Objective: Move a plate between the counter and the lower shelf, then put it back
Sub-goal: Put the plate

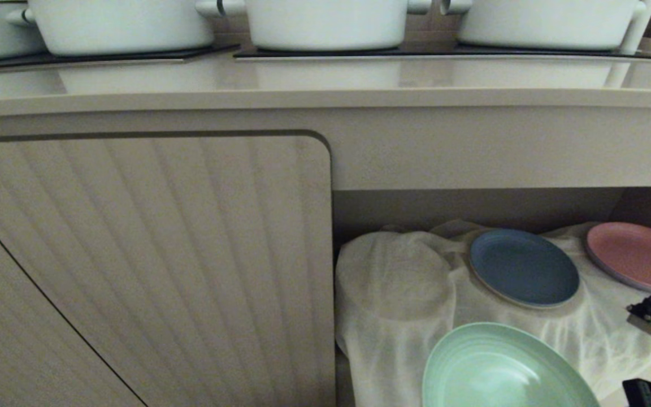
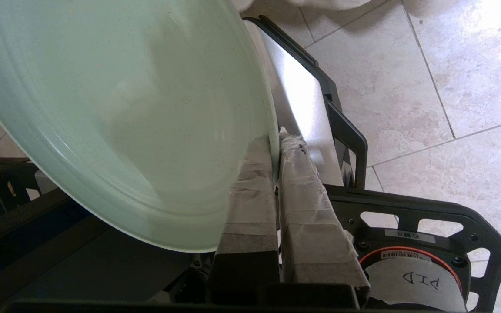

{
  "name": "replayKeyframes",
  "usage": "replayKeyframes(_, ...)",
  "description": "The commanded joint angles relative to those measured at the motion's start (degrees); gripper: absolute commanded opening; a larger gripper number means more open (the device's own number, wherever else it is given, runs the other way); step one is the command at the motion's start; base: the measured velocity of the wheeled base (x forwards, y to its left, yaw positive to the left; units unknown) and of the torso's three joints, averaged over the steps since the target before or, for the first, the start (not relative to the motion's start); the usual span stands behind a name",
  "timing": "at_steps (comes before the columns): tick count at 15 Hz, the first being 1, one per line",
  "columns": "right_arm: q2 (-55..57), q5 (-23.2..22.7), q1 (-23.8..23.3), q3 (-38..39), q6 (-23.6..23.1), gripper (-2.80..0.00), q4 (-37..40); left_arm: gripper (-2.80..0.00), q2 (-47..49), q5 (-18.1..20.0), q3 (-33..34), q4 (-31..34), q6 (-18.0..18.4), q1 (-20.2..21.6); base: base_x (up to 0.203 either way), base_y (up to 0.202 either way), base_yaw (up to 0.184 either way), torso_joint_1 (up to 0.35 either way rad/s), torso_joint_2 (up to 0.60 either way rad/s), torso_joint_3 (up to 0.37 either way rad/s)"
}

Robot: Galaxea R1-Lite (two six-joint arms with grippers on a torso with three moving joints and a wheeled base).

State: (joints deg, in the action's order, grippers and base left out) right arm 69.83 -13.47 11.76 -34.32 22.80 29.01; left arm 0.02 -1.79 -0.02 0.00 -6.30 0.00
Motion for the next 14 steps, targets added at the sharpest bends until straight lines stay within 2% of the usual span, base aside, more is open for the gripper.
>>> replayKeyframes(1,-0.03,-0.06,0.01,0.04,0.14,-2.80,0.17,-2.80,-0.02,0.01,0.02,0.00,-0.03,0.00,0.000,0.000,0.000,0.000,0.00,0.000)
replayKeyframes(14,-0.39,-0.33,0.01,0.38,0.39,-2.80,0.17,-2.80,-0.02,0.03,0.02,0.00,-0.03,0.00,0.000,0.000,0.000,0.000,0.00,0.000)
